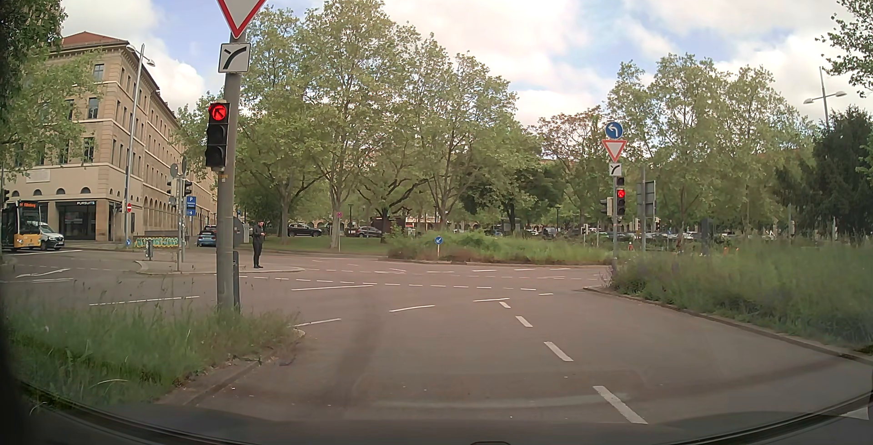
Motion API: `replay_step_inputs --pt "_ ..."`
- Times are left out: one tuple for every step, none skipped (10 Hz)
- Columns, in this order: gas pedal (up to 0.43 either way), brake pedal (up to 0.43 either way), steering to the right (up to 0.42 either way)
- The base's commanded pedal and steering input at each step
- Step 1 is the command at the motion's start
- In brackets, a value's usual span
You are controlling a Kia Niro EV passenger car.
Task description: Follow the waypoints while adhering to traffic rules and regulations
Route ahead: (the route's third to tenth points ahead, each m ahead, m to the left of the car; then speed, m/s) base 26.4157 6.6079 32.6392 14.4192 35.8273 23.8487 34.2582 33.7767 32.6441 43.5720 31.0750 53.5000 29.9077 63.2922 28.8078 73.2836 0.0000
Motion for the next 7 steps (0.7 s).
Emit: replay_step_inputs --pt "0.000 0.348 -0.035" --pt "0.000 0.341 -0.035" --pt "0.000 0.341 -0.035" --pt "0.000 0.341 -0.035" --pt "0.000 0.341 -0.034" --pt "0.000 0.341 -0.035" --pt "0.000 0.341 -0.034"
